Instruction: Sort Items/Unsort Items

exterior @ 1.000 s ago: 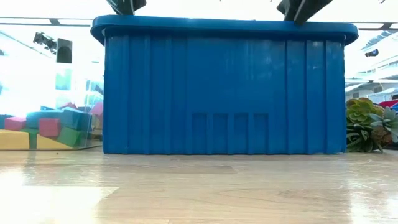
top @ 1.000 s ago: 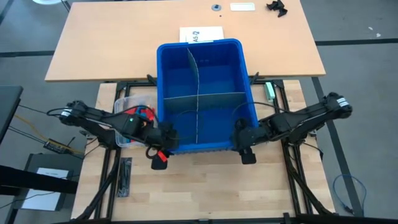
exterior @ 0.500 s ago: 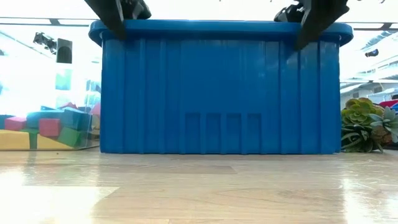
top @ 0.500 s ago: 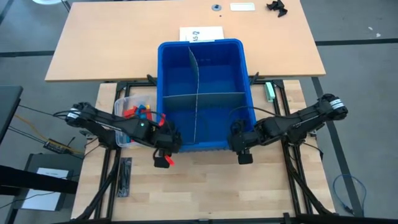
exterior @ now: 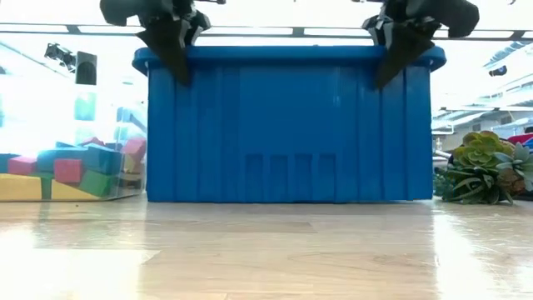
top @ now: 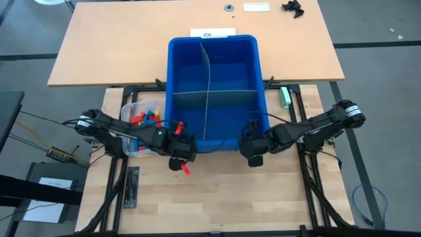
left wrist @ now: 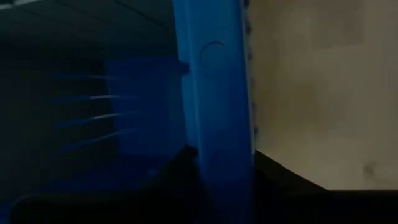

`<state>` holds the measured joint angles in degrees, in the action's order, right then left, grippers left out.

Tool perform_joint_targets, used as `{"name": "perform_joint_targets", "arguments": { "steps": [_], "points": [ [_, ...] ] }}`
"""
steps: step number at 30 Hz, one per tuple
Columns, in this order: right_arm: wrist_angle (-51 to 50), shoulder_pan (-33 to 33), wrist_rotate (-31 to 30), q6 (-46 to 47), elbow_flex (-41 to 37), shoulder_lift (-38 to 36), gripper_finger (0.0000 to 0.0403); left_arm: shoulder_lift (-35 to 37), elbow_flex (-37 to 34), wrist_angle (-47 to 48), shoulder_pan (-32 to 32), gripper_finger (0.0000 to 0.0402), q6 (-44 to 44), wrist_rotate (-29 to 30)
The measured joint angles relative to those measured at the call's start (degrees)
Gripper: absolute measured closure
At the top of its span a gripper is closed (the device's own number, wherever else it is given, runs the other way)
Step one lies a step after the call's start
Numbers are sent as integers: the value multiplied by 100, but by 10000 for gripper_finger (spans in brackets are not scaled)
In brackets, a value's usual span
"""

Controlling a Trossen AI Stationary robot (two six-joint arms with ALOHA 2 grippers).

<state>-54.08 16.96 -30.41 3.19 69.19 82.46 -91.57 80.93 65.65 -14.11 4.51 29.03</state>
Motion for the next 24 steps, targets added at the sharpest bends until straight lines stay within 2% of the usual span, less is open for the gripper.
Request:
{"name": "perform_joint_targets", "arguments": {
  "steps": [6, 10, 14, 20, 24],
  "points": [
    [-40, 53, -884, -234, 245, -11, 324, 4, 313, 586, -94, 314, -44, 1299],
    [-89, -97, -1045, -417, 407, -11, 326, 11, 342, 613, 9, 316, -70, 1542],
    [-74, -298, -1073, -596, 411, -11, 326, 11, 312, 535, 212, 316, -196, 1531],
    [29, -689, -725, -608, 341, -11, 326, 6, 312, 490, 655, 316, -316, 903],
    [107, -974, -617, -760, 246, -13, 326, -9, 312, 370, 903, 298, -412, 668]
  ]
}}
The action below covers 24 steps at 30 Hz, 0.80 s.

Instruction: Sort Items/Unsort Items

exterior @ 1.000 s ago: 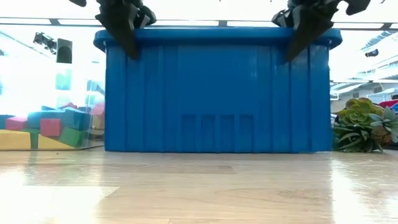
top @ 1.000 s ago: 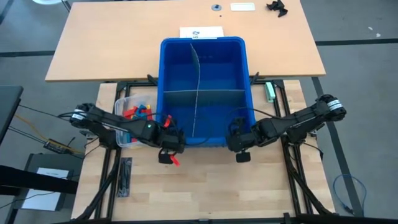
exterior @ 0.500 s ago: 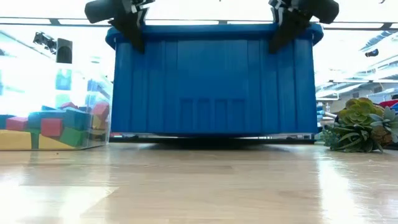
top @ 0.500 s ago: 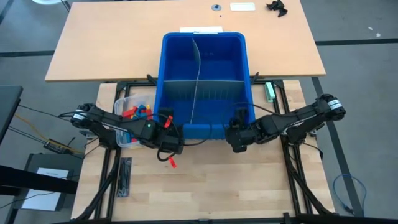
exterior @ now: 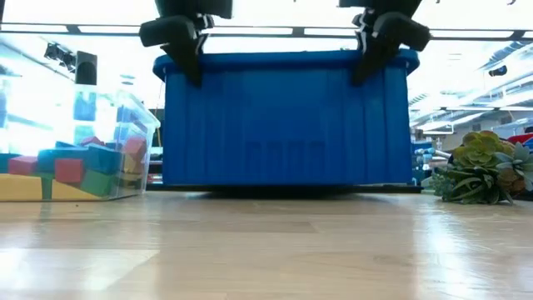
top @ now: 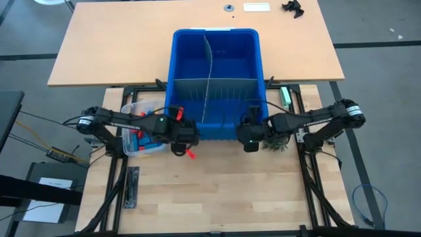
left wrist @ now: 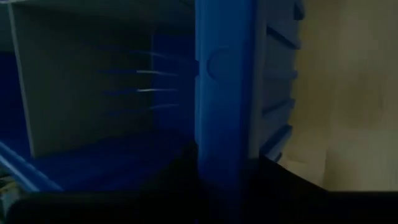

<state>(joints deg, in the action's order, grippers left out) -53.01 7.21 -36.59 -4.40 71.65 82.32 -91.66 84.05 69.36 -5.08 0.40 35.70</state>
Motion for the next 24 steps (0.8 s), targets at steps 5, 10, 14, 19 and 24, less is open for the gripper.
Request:
{"name": "perform_joint_targets", "arguments": {
  "steps": [5, 10, 14, 19, 24],
  "points": [
    [99, -406, 246, -223, -5, 2, 326, 0, 4, -119, 408, 300, -130, -326],
    [275, -811, 434, -502, -10, 2, 326, 4, 4, -291, 748, 296, -473, -374],
    [416, -1118, 520, -761, -15, 2, 326, 4, 4, -411, 1034, 293, -607, -396],
    [521, -1536, 739, -946, -15, 2, 314, 4, 4, -690, 1394, 292, -882, -445],
    [687, -1844, 988, -1116, -15, 0, 304, 4, 4, -902, 1688, 287, -943, -709]
  ]
}}
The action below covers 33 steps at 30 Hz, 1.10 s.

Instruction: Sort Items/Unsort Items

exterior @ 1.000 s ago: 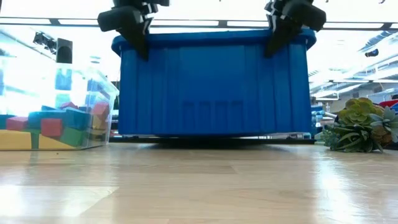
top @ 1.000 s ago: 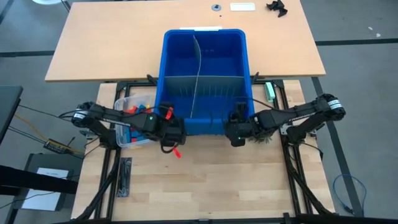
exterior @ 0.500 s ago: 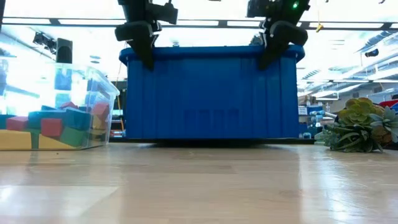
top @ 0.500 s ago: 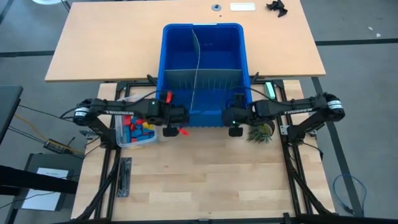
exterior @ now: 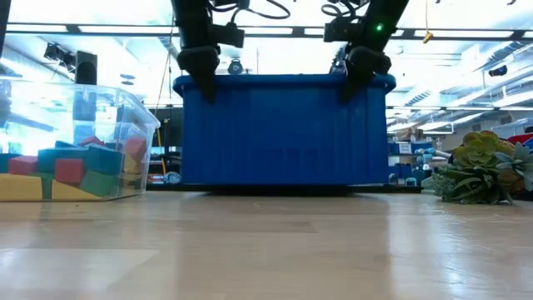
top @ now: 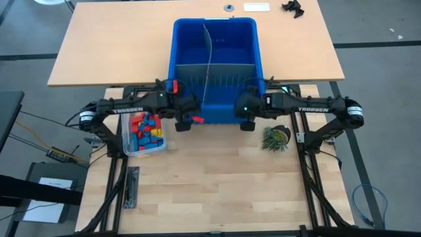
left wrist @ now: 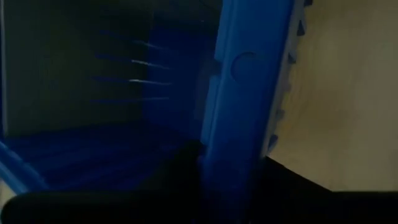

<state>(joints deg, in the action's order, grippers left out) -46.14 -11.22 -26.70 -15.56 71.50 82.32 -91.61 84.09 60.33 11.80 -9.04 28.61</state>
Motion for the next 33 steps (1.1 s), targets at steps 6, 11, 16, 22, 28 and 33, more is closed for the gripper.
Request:
{"name": "perform_joint_targets", "arguments": {
  "steps": [6, 11, 16, 22, 28, 33],
  "points": [
    [160, -167, 369, -100, 0, 4, 263, -7, 2, -208, 202, 237, 292, -612],
    [222, -186, 396, -97, 0, 4, 209, -7, 2, -255, 240, 189, 211, -856],
    [257, -105, 419, -102, 0, -112, 173, 111, 2, -231, 133, 172, 189, -958],
    [317, 98, 439, -251, 15, -340, 167, 526, 2, -244, -7, 172, 275, -982],
    [627, 173, 721, -255, 66, -490, 175, 937, 7, -521, -73, 172, 375, -1054],
    [627, 182, 1355, -212, 68, -396, 175, 955, 6, -690, -68, 172, 391, -1150]
  ]
}}
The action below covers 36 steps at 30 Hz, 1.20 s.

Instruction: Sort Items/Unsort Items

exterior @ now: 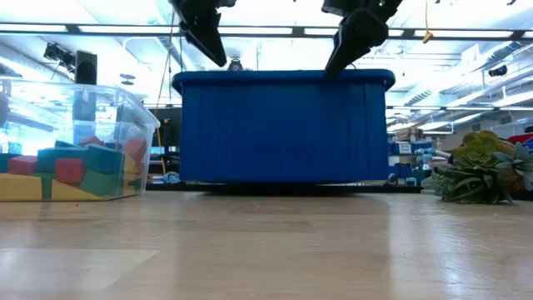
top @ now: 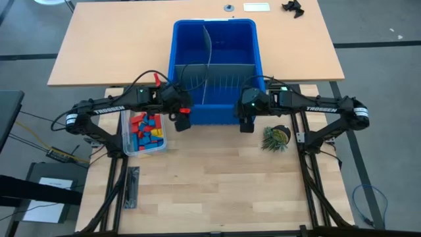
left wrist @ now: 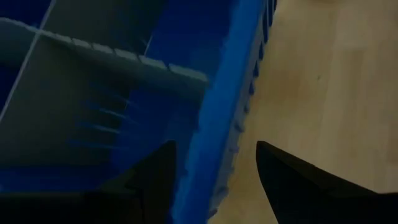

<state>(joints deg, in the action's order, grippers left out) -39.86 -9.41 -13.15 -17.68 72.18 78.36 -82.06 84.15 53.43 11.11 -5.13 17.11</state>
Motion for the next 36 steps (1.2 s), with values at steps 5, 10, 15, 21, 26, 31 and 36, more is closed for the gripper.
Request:
{"name": "perform_joint_targets", "arguments": {
  "steps": [5, 10, 15, 21, 26, 31, 36],
  "points": [
    [101, 8, 298, 43, -2, 1, 175, 2, -2, -364, -7, 172, -55, -171],
    [-89, 4, 380, 45, 0, -4, 175, 2, -2, -376, -7, 172, -52, -36],
    [-272, 5, 619, 208, -2, 38, 175, -162, -6, -388, -4, 172, 81, 85],
    [-487, 6, 691, 540, -2, 38, 176, -559, -6, -357, -31, 172, 123, 147],
    [-621, 8, 685, 738, -11, 40, 176, -782, 18, -381, -121, 172, 106, 202],
    [-581, 36, 616, 998, -11, 29, 176, -654, -2, -449, -308, 172, 98, 497],
    [-466, 122, 589, 1295, -11, 22, 176, -225, 94, -484, -525, 172, 133, 996]
  ]
}}
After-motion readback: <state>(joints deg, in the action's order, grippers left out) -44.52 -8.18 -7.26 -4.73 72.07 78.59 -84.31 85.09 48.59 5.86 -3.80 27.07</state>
